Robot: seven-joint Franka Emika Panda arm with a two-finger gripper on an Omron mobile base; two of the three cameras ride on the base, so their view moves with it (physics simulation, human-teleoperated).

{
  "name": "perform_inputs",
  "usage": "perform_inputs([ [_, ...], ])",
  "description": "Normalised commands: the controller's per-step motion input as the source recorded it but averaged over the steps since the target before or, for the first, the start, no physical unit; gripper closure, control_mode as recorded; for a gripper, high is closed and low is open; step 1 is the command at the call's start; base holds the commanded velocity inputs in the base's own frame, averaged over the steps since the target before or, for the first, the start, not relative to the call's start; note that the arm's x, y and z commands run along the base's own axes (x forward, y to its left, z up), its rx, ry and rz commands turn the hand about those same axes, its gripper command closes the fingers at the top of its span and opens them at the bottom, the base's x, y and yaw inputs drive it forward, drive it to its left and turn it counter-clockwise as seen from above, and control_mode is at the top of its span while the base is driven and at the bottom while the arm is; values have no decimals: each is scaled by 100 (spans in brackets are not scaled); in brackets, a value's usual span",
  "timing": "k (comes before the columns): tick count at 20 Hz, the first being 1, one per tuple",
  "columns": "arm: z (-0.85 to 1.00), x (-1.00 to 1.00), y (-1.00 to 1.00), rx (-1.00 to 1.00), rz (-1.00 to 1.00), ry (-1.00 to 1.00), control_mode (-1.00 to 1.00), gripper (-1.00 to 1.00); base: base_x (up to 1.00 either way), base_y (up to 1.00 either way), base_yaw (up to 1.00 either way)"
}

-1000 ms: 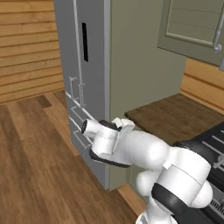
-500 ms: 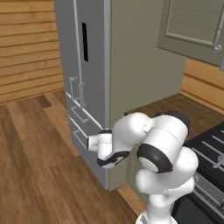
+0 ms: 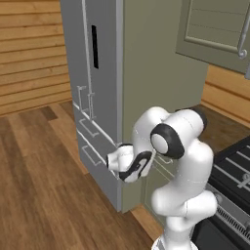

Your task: Take a straw from the drawer in front and place it inside the glass cup on the dining counter.

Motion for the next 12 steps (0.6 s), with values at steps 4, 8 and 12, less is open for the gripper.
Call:
perform_inputs([
  [4,-27,38,-48,0,5,0,-100,-100,0,0,0],
  [8,-30,19,-45,1,3,0,-100,-100,0,0,0],
  [12,-21,3,-47,2,0,0,-100,-100,0,0,0],
])
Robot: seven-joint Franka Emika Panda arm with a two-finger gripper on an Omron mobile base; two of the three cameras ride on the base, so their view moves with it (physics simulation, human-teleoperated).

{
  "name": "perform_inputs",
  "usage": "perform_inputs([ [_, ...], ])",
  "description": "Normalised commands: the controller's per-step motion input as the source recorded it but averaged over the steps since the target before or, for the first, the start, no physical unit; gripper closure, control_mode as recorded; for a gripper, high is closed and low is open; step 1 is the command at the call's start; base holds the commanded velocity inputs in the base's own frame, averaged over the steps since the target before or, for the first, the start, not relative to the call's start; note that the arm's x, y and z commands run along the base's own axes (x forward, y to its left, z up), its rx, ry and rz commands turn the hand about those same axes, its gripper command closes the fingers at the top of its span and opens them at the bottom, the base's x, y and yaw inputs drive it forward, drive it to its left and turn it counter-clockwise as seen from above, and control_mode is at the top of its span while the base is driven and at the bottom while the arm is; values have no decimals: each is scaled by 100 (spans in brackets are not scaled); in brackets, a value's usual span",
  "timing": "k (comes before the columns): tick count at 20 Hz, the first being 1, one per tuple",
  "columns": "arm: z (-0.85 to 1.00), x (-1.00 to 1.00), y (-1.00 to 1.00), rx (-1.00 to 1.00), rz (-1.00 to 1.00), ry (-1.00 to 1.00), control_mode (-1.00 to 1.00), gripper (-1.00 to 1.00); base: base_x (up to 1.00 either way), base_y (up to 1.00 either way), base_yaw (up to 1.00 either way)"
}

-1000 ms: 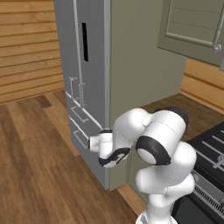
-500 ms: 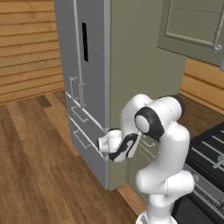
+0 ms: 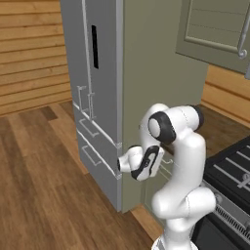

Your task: Take a straw from the drawer in front and place it inside the glass cup on the dining counter.

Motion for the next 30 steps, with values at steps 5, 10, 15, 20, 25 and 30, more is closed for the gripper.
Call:
perform_inputs([
  [5,-10,0,-45,1,3,0,-100,-100,0,0,0],
  [10,-10,4,-22,1,7,-1,-100,-100,0,0,0],
  [15,-21,31,-4,1,9,0,-100,-100,0,0,0],
  [20,-34,46,0,1,11,0,-100,-100,0,0,0],
  [25,-46,42,0,0,8,0,-100,-100,0,0,0],
  [30,-42,39,0,0,4,0,-100,-100,0,0,0],
])
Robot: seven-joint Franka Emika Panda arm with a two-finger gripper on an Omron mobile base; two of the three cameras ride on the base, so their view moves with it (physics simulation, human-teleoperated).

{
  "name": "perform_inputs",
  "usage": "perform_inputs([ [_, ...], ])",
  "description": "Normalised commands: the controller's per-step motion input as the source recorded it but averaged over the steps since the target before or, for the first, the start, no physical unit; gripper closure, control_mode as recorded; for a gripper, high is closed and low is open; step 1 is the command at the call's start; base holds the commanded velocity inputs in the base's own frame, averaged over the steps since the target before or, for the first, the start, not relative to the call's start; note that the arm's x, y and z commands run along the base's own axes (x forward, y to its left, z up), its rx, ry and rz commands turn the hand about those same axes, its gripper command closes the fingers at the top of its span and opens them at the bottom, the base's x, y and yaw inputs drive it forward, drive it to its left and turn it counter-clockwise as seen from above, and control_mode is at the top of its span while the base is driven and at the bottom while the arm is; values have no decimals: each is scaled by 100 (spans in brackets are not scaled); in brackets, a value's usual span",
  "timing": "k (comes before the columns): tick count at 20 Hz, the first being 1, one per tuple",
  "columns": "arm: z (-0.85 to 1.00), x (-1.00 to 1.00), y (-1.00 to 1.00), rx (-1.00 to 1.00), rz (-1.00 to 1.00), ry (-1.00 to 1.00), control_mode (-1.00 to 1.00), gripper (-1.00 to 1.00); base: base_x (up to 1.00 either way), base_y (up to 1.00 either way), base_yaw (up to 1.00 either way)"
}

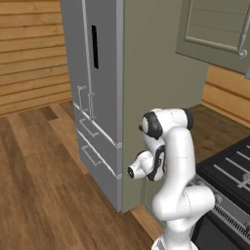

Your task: Take a straw from the drawer in front and place it inside the glass cup on the dining counter.

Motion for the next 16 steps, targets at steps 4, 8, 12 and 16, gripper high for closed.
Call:
perform_inputs([
  [4,-34,41,0,0,4,0,-100,-100,0,0,0],
  [8,-21,42,-1,0,3,0,-100,-100,0,0,0],
  [12,-1,28,-1,0,0,0,-100,100,0,0,0],
  [16,0,1,0,2,0,0,-100,100,0,0,0],
])
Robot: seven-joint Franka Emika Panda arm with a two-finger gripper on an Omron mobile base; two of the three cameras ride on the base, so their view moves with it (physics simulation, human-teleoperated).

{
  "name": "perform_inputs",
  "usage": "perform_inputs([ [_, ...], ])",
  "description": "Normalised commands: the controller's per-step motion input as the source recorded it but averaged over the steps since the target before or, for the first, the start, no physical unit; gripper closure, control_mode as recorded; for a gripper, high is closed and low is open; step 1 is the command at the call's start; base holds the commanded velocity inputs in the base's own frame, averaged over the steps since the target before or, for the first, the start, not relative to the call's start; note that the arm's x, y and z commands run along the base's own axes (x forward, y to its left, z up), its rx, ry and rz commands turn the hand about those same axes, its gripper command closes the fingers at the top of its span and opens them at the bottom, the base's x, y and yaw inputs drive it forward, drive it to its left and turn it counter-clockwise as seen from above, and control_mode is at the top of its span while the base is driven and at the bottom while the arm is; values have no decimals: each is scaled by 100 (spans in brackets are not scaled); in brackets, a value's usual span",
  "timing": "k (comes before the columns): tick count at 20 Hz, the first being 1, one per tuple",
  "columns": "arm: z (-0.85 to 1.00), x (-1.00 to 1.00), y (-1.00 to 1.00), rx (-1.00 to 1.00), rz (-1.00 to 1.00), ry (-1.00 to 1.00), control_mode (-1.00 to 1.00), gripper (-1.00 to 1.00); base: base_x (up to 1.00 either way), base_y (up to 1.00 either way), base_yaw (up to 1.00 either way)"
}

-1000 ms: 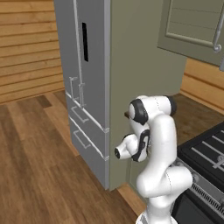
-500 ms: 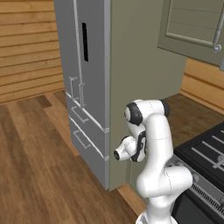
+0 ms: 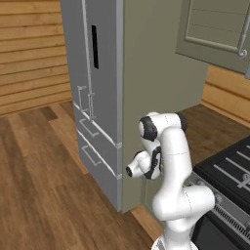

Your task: Take a straw from the drawer in front and place it inside the glass cup on the dining counter.

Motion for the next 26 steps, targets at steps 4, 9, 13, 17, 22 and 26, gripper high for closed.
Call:
perform_inputs([
  [4,0,-27,3,4,0,0,-100,100,0,0,0],
  [9,0,-53,47,7,0,0,-100,100,0,0,0],
  [13,0,-55,84,7,0,0,-100,100,0,0,0],
  [17,0,-56,98,8,1,0,-100,100,0,0,0],
  [22,0,-46,100,9,1,1,-100,100,0,0,0],
  [26,0,-39,100,11,2,4,-100,100,0,0,0],
])
